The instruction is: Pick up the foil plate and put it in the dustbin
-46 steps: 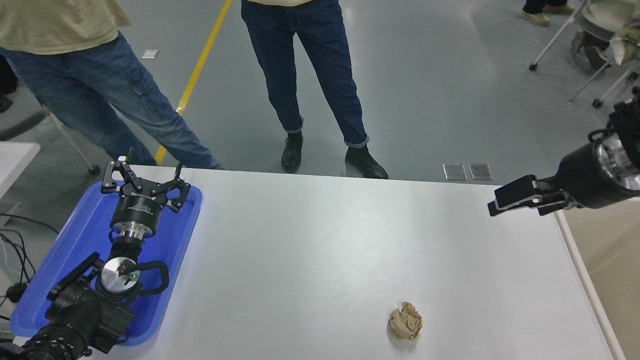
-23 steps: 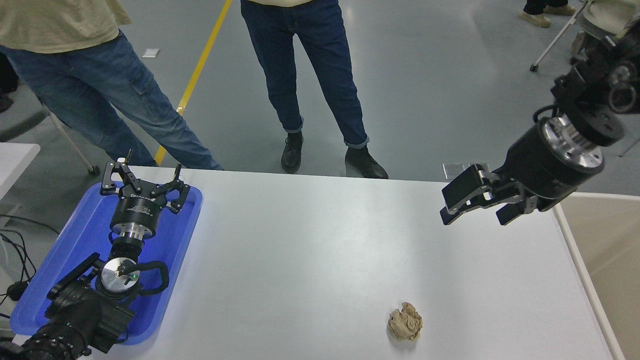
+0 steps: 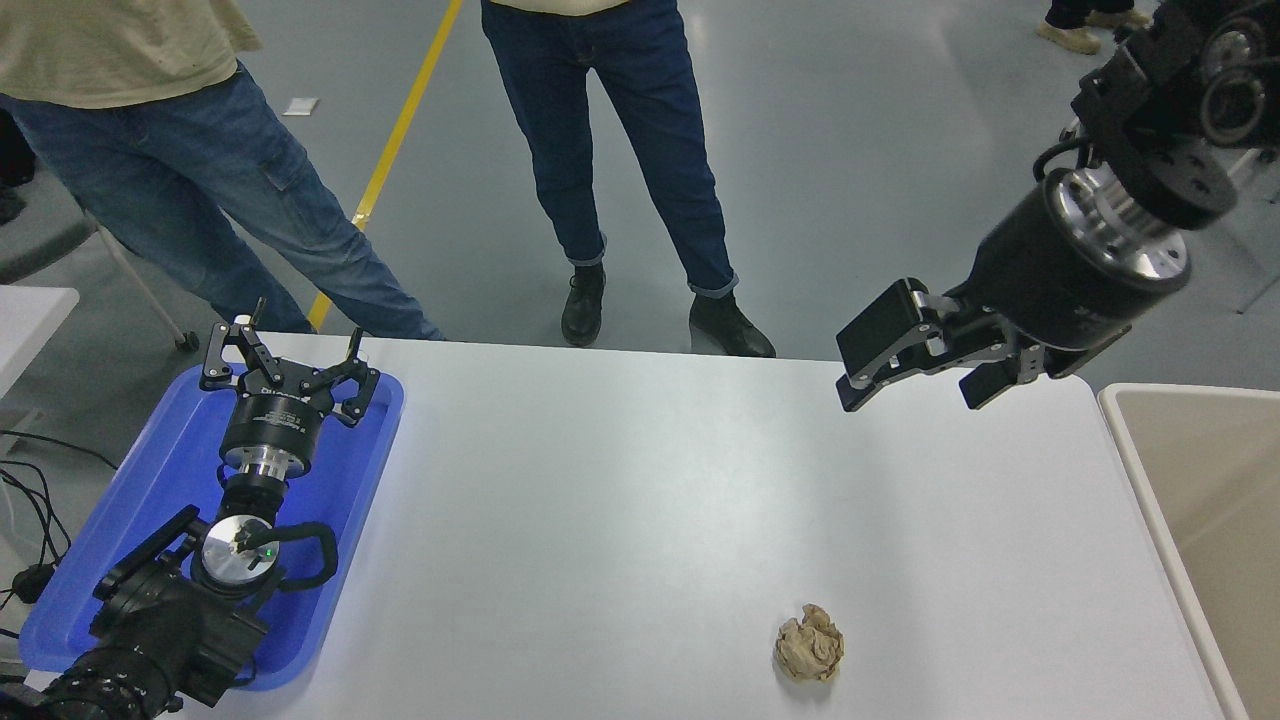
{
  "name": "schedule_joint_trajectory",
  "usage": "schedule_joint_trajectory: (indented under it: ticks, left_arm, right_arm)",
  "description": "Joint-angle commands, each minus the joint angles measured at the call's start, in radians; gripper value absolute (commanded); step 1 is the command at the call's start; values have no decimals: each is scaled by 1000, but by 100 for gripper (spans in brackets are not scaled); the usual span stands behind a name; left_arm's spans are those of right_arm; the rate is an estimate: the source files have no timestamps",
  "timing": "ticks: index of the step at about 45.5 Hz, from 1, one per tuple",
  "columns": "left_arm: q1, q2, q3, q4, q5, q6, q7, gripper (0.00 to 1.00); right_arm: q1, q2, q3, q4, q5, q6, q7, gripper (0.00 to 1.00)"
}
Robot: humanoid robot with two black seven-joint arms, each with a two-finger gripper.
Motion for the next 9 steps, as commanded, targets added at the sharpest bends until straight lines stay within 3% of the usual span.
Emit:
schedule_joint_trajectory:
  ticks: [1,9]
  left_arm:
    - [0,0,0,1,0,0,0,100]
    - [0,0,0,1,0,0,0,100]
  right_arm:
    - [36,9,-24,10,12,3,0,100]
    - [36,33,-25,11,24,3,0,100]
